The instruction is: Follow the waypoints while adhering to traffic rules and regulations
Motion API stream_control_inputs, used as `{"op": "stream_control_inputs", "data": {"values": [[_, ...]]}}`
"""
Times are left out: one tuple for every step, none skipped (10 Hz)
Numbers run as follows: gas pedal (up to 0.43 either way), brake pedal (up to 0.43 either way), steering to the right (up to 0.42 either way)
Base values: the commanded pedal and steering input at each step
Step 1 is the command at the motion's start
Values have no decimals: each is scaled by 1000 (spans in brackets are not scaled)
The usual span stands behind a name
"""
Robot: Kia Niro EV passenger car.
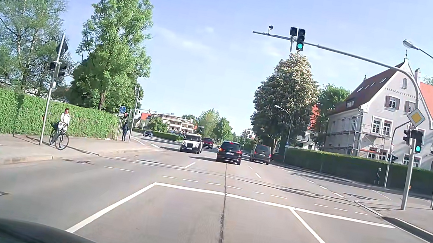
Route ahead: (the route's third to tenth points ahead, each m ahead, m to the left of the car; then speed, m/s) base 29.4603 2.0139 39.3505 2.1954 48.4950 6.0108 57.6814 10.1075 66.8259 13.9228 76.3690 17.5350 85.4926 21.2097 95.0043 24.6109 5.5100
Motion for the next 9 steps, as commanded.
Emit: {"op": "stream_control_inputs", "data": {"values": [[0,274,0],[0,280,0],[0,280,-1],[0,280,-2],[0,280,-3],[0,280,-3],[0,287,-3],[0,287,-3],[0,293,-3]]}}
